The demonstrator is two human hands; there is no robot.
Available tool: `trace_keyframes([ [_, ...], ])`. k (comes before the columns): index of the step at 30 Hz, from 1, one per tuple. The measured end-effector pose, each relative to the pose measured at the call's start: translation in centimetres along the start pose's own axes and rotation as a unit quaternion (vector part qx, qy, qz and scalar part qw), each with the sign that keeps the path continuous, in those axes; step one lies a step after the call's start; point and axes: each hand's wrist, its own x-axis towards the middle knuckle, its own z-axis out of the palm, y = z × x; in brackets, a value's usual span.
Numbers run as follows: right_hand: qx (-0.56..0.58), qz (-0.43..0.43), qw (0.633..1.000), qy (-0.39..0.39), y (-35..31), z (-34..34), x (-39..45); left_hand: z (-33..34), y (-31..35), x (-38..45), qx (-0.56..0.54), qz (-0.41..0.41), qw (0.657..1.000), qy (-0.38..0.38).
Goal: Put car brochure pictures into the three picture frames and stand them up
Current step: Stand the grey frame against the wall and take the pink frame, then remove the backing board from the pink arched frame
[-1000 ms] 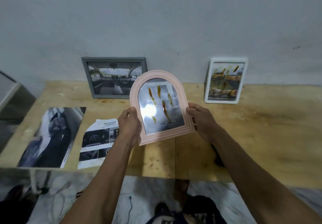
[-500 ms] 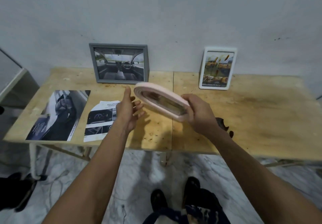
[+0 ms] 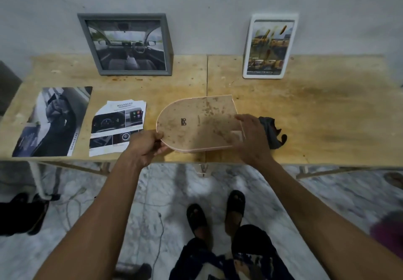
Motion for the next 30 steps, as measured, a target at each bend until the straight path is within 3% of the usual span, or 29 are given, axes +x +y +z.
trace_keyframes([
  [2,0.057,0.159,0.985,-0.023,0.5,0.4,0.8,-0.4,-0.9,0.6,0.006,0.009,1.000,-0.006],
  [4,0.136,0.251,0.957,-0.046,0.6,1.4,1.1,-0.6,-1.6,1.4,0.011,0.011,1.000,-0.019],
  [8,0.127,0.256,0.958,-0.009,0.8,3.7,2.1,-0.8,-2.4,3.9,0.023,0.003,1.000,-0.004],
  [13,0.071,0.270,0.960,0.014,1.5,6.2,4.7,-0.3,-2.0,7.4,0.087,0.051,0.994,0.040],
  [21,0.084,0.294,0.951,0.050,2.8,8.6,6.1,1.9,-1.7,9.5,0.260,0.118,0.955,0.079],
  [30,0.050,0.280,0.956,0.069,3.0,9.4,6.1,2.1,-2.6,9.9,0.352,0.154,0.914,0.133],
])
